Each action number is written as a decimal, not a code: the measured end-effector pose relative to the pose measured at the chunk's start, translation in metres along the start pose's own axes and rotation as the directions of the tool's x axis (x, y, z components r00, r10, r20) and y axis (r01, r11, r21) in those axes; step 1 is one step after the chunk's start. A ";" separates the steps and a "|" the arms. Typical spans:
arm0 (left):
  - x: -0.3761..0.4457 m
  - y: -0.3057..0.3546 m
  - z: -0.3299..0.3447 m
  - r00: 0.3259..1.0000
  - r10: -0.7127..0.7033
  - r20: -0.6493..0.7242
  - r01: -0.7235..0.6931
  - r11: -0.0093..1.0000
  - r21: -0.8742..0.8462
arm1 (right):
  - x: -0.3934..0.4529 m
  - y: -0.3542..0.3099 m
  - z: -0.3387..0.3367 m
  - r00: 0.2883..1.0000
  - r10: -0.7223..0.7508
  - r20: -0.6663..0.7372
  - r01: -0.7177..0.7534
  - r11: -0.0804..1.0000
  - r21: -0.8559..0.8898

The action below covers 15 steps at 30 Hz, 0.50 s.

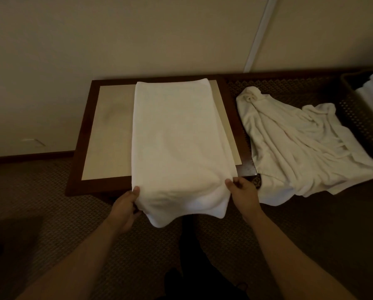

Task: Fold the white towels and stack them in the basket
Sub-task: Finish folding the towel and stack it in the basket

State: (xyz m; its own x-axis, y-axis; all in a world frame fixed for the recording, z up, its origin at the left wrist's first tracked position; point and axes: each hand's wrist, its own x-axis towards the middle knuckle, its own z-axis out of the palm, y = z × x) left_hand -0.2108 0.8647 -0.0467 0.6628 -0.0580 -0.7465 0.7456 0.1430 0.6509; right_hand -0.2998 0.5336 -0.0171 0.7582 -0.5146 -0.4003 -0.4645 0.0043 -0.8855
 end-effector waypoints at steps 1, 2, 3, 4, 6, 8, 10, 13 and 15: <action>-0.001 -0.001 -0.001 1.000 0.015 -0.011 -0.015 1.000 0.008 | -0.002 -0.002 -0.001 0.999 -0.035 -0.028 0.036 0.998 0.042; -0.003 -0.002 -0.001 0.998 0.051 -0.031 -0.049 0.998 0.046 | -0.002 0.001 -0.002 0.997 -0.055 -0.059 0.058 0.997 0.054; -0.004 -0.003 -0.001 0.992 0.115 -0.059 -0.106 0.985 0.138 | 0.000 0.005 -0.004 0.994 -0.064 -0.083 0.066 0.998 0.022; -0.006 -0.004 0.000 0.976 0.198 -0.096 -0.164 0.947 0.277 | 0.003 0.011 -0.005 0.994 -0.051 -0.096 0.046 0.997 -0.061; -0.010 -0.005 0.006 0.924 0.349 -0.154 -0.226 0.827 0.514 | 0.006 0.021 -0.005 0.995 -0.006 -0.095 -0.015 0.977 -0.211; -0.012 -0.009 0.011 0.913 0.376 -0.160 -0.244 0.816 0.524 | 0.005 0.024 -0.002 0.995 -0.025 -0.101 0.002 0.975 -0.222; -0.014 -0.008 0.014 0.922 0.342 -0.182 -0.228 0.859 0.458 | 0.004 0.021 0.001 0.988 -0.070 -0.138 0.046 0.984 -0.170; -0.015 -0.003 0.011 0.860 0.467 -0.207 -0.268 0.758 0.595 | 0.008 0.021 0.001 0.983 -0.027 -0.181 -0.022 0.965 -0.262; -0.018 0.002 0.012 0.833 0.520 -0.188 -0.282 0.692 0.665 | 0.010 0.021 0.003 0.985 0.059 -0.161 -0.109 0.941 -0.322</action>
State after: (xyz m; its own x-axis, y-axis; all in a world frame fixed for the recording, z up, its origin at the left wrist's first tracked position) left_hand -0.2204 0.8542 -0.0302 0.9270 0.2117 -0.3096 0.3750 -0.5417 0.7523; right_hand -0.3008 0.5306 -0.0405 0.6458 -0.6451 -0.4085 -0.6667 -0.2156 -0.7134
